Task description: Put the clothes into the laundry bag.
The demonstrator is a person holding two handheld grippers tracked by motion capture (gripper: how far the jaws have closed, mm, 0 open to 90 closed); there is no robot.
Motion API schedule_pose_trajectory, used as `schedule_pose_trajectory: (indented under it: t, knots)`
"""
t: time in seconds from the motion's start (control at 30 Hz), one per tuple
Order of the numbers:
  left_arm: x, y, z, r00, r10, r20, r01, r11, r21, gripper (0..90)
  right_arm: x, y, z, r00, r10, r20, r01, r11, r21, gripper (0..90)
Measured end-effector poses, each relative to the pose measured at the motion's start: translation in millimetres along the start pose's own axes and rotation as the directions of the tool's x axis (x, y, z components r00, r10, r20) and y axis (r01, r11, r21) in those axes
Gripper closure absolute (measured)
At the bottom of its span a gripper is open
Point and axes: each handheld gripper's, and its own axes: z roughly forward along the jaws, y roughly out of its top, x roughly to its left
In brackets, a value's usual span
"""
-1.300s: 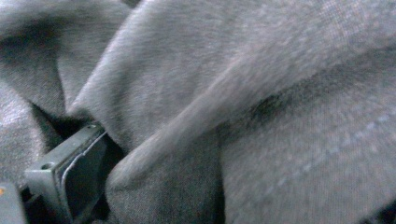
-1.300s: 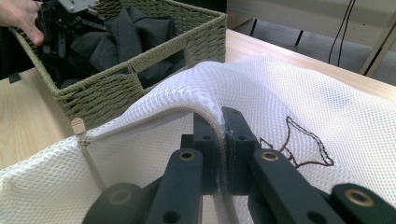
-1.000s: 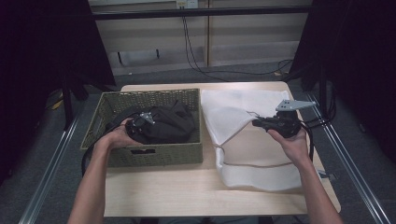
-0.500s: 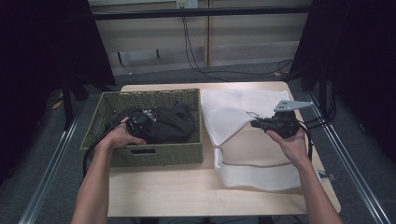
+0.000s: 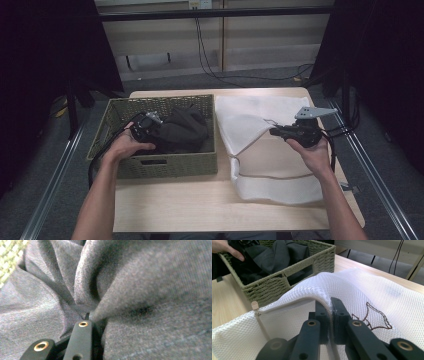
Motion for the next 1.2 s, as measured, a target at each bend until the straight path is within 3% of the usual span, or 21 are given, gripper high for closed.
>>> schedule_pose_trajectory:
  t: [0.07, 0.13, 0.17, 0.2, 0.23, 0.3, 0.47, 0.5, 0.53, 0.7, 0.77, 0.87, 0.9, 0.93, 0.97, 1.0, 1.03, 1.1, 1.13, 1.17, 1.2]
  knots:
    - [1.6, 0.3, -5.7, 0.9997, 0.018, 0.018, -0.018, 0.9995, -0.024, 66.8, -0.7, -0.3, -0.5, 1.0000, 0.004, 0.003, -0.004, 1.000, -0.002, 85.4]
    - [2.6, 0.0, -11.2, 0.9998, 0.011, 0.016, -0.010, 0.9979, -0.064, 66.8, -0.2, -0.6, 0.2, 1.0000, -0.001, 0.004, 0.001, 1.000, -0.002, 85.5]
    - [0.9, -0.6, -12.2, 0.9998, -0.017, 0.005, 0.017, 0.9949, -0.100, 66.9, 0.0, -0.6, 0.4, 1.0000, -0.002, 0.005, 0.002, 1.000, -0.001, 85.5]
    - [2.8, -0.9, -16.3, 0.9999, 0.010, -0.001, -0.010, 0.9965, -0.083, 67.0, 0.2, -0.6, 0.5, 1.0000, -0.001, 0.004, 0.001, 1.000, -0.003, 85.5]
    - [0.7, -1.7, -17.6, 0.9996, -0.027, 0.006, 0.027, 0.9913, -0.129, 67.0, 0.3, -0.5, 0.4, 1.0000, -0.004, 0.003, 0.004, 1.000, -0.003, 85.5]
    - [0.5, -2.9, -25.0, 0.9992, -0.040, 0.004, 0.040, 0.9834, -0.177, 67.1, 0.5, -0.3, -0.1, 0.9999, -0.004, 0.010, 0.004, 1.000, -0.003, 85.5]
    - [-0.6, -5.2, -40.5, 0.9989, -0.047, 0.006, 0.047, 0.9643, -0.261, 67.3, 0.4, -0.2, -0.4, 0.9999, -0.003, 0.012, 0.003, 1.000, -0.007, 85.5]
    - [-0.6, -5.2, -40.5, 0.9989, -0.047, 0.006, 0.047, 0.9643, -0.261, 67.3, 0.3, -0.2, -0.3, 0.9999, -0.003, 0.013, 0.003, 1.000, -0.007, 85.5]
    - [0.0, -6.4, -47.0, 0.9984, -0.056, -0.008, 0.051, 0.9529, -0.299, 67.4, 0.3, -0.3, -0.2, 0.9999, -0.004, 0.014, 0.004, 1.000, -0.007, 85.5]
    - [-1.8, -10.4, -60.5, 0.9971, -0.067, -0.036, 0.048, 0.9197, -0.390, 67.4, 0.0, 0.2, -1.9, 0.9999, -0.003, 0.015, 0.003, 1.000, -0.016, 85.5]
    - [-1.6, -11.4, -62.7, 0.9969, -0.071, -0.034, 0.051, 0.9141, -0.402, 67.4, -0.4, 0.2, -1.9, 0.9999, -0.002, 0.013, 0.002, 1.000, -0.016, 85.8]
    - [-1.3, -15.4, -71.3, 0.9947, -0.089, -0.050, 0.057, 0.8907, -0.451, 67.4, -0.2, 0.4, -2.2, 0.9999, 0.004, 0.012, -0.004, 1.000, -0.017, 86.8]
    - [-0.8, -16.3, -72.2, 0.9951, -0.093, -0.034, 0.067, 0.8830, -0.465, 67.4, 0.0, 0.6, -2.3, 0.9999, 0.005, 0.010, -0.005, 1.000, -0.018, 87.0]
    - [-1.2, -17.1, -74.1, 0.9950, -0.093, -0.036, 0.065, 0.8770, -0.476, 67.4, 0.1, 0.7, -2.5, 0.9999, 0.003, 0.011, -0.003, 1.000, -0.017, 87.2]
    - [-1.2, -17.1, -74.1, 0.9950, -0.093, -0.036, 0.065, 0.8770, -0.476, 67.4, 0.3, 0.7, -2.5, 0.9999, 0.004, 0.009, -0.003, 1.000, -0.022, 87.3]
    - [-2.5, -18.4, -79.0, 0.9946, -0.095, -0.041, 0.062, 0.8658, -0.496, 67.4, 0.4, 1.0, -3.0, 0.9999, 0.004, 0.010, -0.004, 1.000, -0.023, 87.4]
    - [-2.5, -18.4, -79.0, 0.9946, -0.095, -0.041, 0.062, 0.8658, -0.496, 67.5, 0.4, 1.0, -3.0, 0.9999, 0.004, 0.010, -0.004, 1.000, -0.023, 87.4]
    - [-1.4, -20.1, -85.3, 0.9933, -0.110, -0.036, 0.073, 0.8419, -0.535, 67.5, 0.5, 1.1, -3.1, 0.9999, 0.004, 0.014, -0.003, 1.000, -0.027, 87.4]
    - [-1.4, -20.1, -85.3, 0.9933, -0.110, -0.036, 0.073, 0.8419, -0.535, 67.5, 0.5, 1.1, -3.1, 0.9999, 0.004, 0.014, -0.003, 1.000, -0.027, 87.4]
    - [-0.3, -21.2, -89.5, 0.9940, -0.106, -0.028, 0.073, 0.8279, -0.556, 67.4, 0.8, 1.2, -3.0, 0.9999, 0.000, 0.013, 0.000, 1.000, -0.021, 87.4]
    - [-0.7, -21.4, -91.2, 0.9935, -0.109, -0.035, 0.071, 0.8245, -0.561, 67.4, 0.9, 1.2, -3.0, 0.9999, 0.001, 0.013, 0.000, 1.000, -0.022, 87.4]
